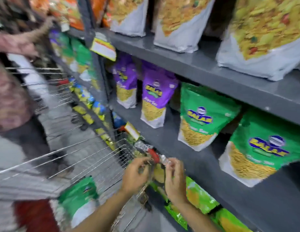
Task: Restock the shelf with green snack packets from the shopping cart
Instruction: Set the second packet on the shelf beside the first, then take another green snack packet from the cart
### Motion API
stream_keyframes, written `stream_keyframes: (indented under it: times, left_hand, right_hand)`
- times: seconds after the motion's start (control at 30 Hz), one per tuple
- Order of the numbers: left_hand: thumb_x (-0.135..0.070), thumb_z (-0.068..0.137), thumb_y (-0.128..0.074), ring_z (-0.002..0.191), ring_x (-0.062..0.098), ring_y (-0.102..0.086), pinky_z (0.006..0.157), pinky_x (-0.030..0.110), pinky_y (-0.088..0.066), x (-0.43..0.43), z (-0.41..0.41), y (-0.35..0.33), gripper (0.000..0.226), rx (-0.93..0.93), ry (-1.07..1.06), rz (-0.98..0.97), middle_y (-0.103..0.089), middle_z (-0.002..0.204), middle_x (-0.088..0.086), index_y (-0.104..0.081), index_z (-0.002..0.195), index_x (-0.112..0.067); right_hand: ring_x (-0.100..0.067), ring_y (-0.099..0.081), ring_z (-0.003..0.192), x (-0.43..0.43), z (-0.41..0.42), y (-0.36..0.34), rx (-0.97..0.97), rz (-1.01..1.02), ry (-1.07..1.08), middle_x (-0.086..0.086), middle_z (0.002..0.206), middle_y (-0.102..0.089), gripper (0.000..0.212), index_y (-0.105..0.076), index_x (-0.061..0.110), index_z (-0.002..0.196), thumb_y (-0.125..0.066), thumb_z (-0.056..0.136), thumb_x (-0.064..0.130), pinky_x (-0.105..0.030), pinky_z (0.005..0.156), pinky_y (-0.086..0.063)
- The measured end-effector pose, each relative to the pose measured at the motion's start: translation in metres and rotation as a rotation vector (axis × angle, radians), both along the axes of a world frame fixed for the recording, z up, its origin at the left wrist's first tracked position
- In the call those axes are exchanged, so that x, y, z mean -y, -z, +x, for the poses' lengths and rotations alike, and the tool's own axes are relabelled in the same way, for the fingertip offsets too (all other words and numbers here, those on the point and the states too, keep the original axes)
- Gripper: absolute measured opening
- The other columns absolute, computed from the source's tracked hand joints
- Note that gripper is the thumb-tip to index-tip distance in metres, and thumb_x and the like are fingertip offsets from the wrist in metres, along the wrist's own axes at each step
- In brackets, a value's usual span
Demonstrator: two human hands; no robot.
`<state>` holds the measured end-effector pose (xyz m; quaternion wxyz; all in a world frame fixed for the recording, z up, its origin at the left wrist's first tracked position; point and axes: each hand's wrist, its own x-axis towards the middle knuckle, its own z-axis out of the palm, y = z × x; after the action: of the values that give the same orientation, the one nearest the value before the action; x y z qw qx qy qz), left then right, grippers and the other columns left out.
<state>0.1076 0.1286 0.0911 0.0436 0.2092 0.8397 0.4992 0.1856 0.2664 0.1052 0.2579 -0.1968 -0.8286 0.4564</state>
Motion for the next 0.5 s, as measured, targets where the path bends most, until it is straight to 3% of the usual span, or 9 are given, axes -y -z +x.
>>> stream_keyframes:
  times: [0.1, 0.23, 0.33, 0.37, 0.4, 0.47, 0.5]
  left_hand:
    - [-0.021, 0.086, -0.057, 0.091, 0.014, -0.067, 0.079, 0.027, -0.052, 0.073, -0.023, 0.019, 0.024, 0.110, -0.327, -0.060, -0.069, 0.106, -0.014, -0.063, 0.103, -0.037]
    - [-0.007, 0.083, -0.063, 0.108, 0.030, -0.062, 0.089, 0.033, -0.044, 0.170, -0.046, 0.059, 0.032, 0.426, -0.681, -0.072, -0.065, 0.118, 0.015, -0.060, 0.115, -0.004]
    - [-0.008, 0.085, -0.060, 0.110, 0.031, -0.059, 0.089, 0.032, -0.045, 0.240, -0.049, 0.095, 0.037, 0.731, -0.839, -0.059, -0.060, 0.121, 0.018, -0.054, 0.120, 0.000]
    - [-0.012, 0.085, -0.060, 0.105, 0.026, -0.058, 0.085, 0.028, -0.044, 0.257, -0.045, 0.107, 0.032, 0.820, -0.855, -0.056, -0.059, 0.114, 0.015, -0.055, 0.115, -0.002]
    - [-0.017, 0.082, -0.062, 0.094, 0.021, -0.058, 0.080, 0.023, -0.046, 0.269, -0.043, 0.116, 0.020, 0.865, -0.853, -0.028, -0.059, 0.100, 0.013, -0.058, 0.098, -0.005]
    - [-0.025, 0.068, -0.062, 0.057, 0.005, -0.057, 0.056, 0.007, -0.043, 0.277, -0.040, 0.134, 0.017, 0.845, -0.846, -0.047, -0.058, 0.056, 0.003, -0.048, 0.064, -0.016]
    - [-0.019, 0.067, -0.061, 0.042, -0.003, -0.053, 0.047, 0.005, -0.040, 0.280, -0.044, 0.152, 0.019, 0.839, -0.892, -0.005, -0.053, 0.043, -0.005, -0.043, 0.061, -0.020]
  right_hand:
    - [-0.016, -0.056, 0.089, 0.053, -0.045, 0.017, 0.140, 0.038, -0.254, 0.002, 0.096, -0.057, 0.033, -0.059, 0.015, 0.109, -0.039, 0.089, 0.033, -0.029, 0.081, -0.047]
    - [-0.018, -0.058, 0.094, 0.126, -0.098, 0.048, 0.390, 0.091, -0.541, -0.005, 0.107, -0.059, 0.029, -0.056, 0.015, 0.117, -0.049, 0.089, 0.018, -0.025, 0.080, -0.043]
    - [-0.024, -0.058, 0.099, 0.182, -0.135, 0.089, 0.705, 0.142, -0.710, -0.012, 0.119, -0.056, 0.034, -0.053, 0.009, 0.121, -0.052, 0.089, 0.016, -0.028, 0.086, -0.044]
    - [-0.024, -0.056, 0.103, 0.198, -0.145, 0.105, 0.819, 0.153, -0.764, -0.015, 0.126, -0.053, 0.038, -0.050, 0.007, 0.126, -0.052, 0.089, 0.017, -0.029, 0.090, -0.044]
    - [-0.025, -0.055, 0.112, 0.214, -0.153, 0.122, 0.934, 0.154, -0.822, -0.017, 0.132, -0.050, 0.043, -0.046, 0.004, 0.131, -0.051, 0.090, 0.016, -0.030, 0.094, -0.043]
    - [-0.029, -0.050, 0.125, 0.229, -0.158, 0.146, 1.103, 0.160, -0.897, -0.020, 0.140, -0.047, 0.049, -0.036, 0.001, 0.139, -0.047, 0.093, 0.013, -0.030, 0.096, -0.043]
    - [-0.030, -0.050, 0.125, 0.236, -0.161, 0.159, 1.155, 0.171, -0.911, -0.021, 0.140, -0.047, 0.049, -0.035, 0.001, 0.140, -0.046, 0.094, 0.012, -0.031, 0.094, -0.043]
